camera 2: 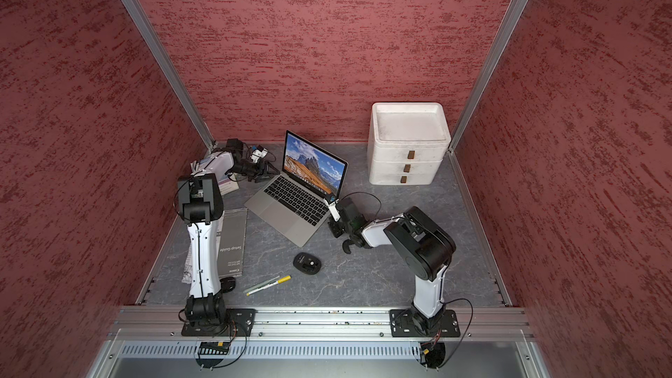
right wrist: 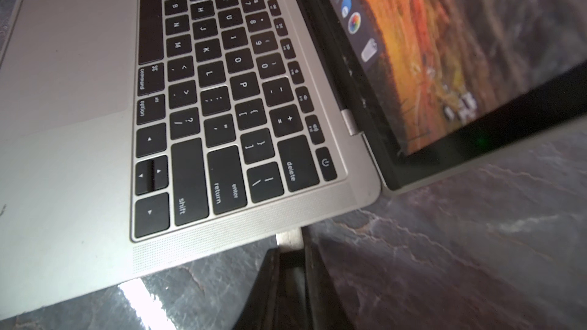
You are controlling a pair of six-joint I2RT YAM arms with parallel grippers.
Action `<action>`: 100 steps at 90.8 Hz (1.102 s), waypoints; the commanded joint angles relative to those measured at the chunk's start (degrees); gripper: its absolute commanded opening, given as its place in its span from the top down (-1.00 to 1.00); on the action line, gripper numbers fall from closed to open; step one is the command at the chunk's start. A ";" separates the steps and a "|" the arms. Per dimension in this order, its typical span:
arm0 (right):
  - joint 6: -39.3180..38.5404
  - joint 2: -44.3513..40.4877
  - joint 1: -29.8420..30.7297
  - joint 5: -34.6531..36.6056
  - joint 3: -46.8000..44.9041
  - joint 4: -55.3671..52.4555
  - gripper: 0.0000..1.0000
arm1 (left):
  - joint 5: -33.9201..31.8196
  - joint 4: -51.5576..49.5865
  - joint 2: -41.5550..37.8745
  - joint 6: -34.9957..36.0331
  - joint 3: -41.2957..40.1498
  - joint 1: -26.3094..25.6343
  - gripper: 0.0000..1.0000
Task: Insert the wireless mouse receiver into the laptop
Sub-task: Insert the USB plug into the USB port.
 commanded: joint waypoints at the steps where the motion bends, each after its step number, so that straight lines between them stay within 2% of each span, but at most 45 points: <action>1: -0.30 -0.48 -0.62 2.20 -1.77 -0.23 1.00 | 3.50 -4.71 0.38 -0.93 -0.46 -0.35 -0.17; 33: -0.86 -0.44 -1.23 0.94 -2.63 0.73 1.00 | 3.55 -4.06 0.67 -1.18 -0.45 -0.23 -0.17; 46: -2.49 0.95 -1.39 -1.47 -0.38 0.37 1.00 | 6.22 -5.09 1.74 0.23 -0.03 -0.86 -0.14; 68: -2.28 2.30 -2.08 -3.85 4.46 -2.17 1.00 | 8.56 -12.25 3.32 6.95 1.91 -2.80 -0.09; 100: -2.45 5.34 -3.35 -4.27 9.98 -4.99 1.00 | 9.42 -14.01 2.90 8.63 1.96 -2.87 -0.05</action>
